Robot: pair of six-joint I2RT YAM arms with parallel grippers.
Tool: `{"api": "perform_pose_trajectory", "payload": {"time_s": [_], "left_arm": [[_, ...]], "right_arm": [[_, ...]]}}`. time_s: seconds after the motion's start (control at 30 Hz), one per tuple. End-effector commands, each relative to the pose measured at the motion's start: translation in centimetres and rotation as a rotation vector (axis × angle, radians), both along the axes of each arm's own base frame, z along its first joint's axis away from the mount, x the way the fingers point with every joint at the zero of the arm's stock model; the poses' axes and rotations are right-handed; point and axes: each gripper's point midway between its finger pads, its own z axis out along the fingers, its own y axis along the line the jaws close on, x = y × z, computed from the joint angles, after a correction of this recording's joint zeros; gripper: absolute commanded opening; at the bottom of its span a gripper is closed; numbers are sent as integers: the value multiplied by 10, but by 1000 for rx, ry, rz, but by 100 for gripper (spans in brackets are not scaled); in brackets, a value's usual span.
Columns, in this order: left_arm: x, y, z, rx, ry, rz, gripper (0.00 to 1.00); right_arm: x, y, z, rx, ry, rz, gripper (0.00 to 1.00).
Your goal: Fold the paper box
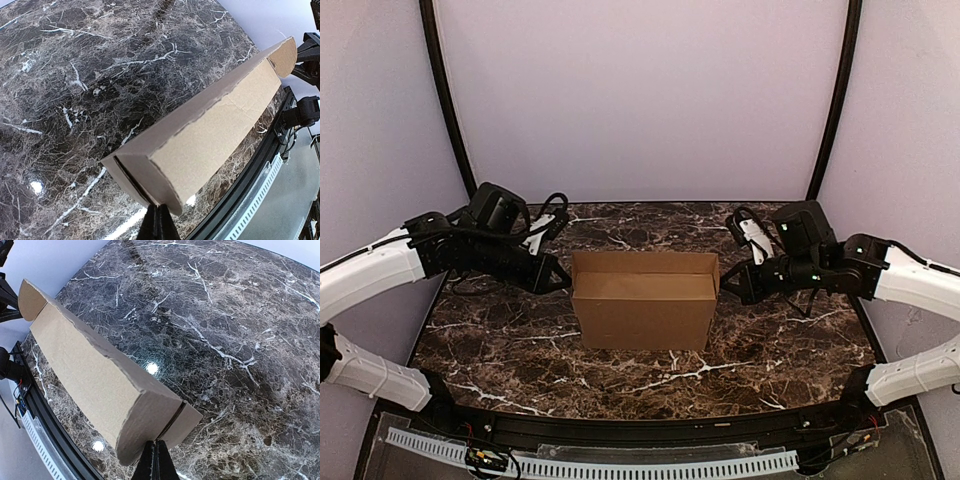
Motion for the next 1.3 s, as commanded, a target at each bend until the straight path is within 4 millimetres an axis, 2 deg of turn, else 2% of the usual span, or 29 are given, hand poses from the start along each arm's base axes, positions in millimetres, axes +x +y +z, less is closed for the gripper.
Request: {"api": "perform_pose_trajectory", "payload": {"time_s": [0.0, 0.53, 0.8, 1.03, 1.17, 1.27], "left_arm": [[-5, 2, -10, 13, 21, -1, 1], [-7, 8, -14, 29, 13, 9, 1], [1, 32, -13, 157, -31, 72, 1], [10, 45, 3, 216, -93, 114, 12], [17, 42, 22, 202, -135, 119, 20], [19, 39, 36, 182, -155, 112, 27]], "right_arm": [[-3, 0, -1, 4, -3, -4, 0], [-4, -2, -2, -8, -4, -20, 0], [8, -20, 3, -85, -46, -113, 0], [17, -23, 30, -92, -114, -131, 0], [21, -21, 54, -77, -156, -129, 6], [19, -16, 64, -50, -160, -106, 12]]}}
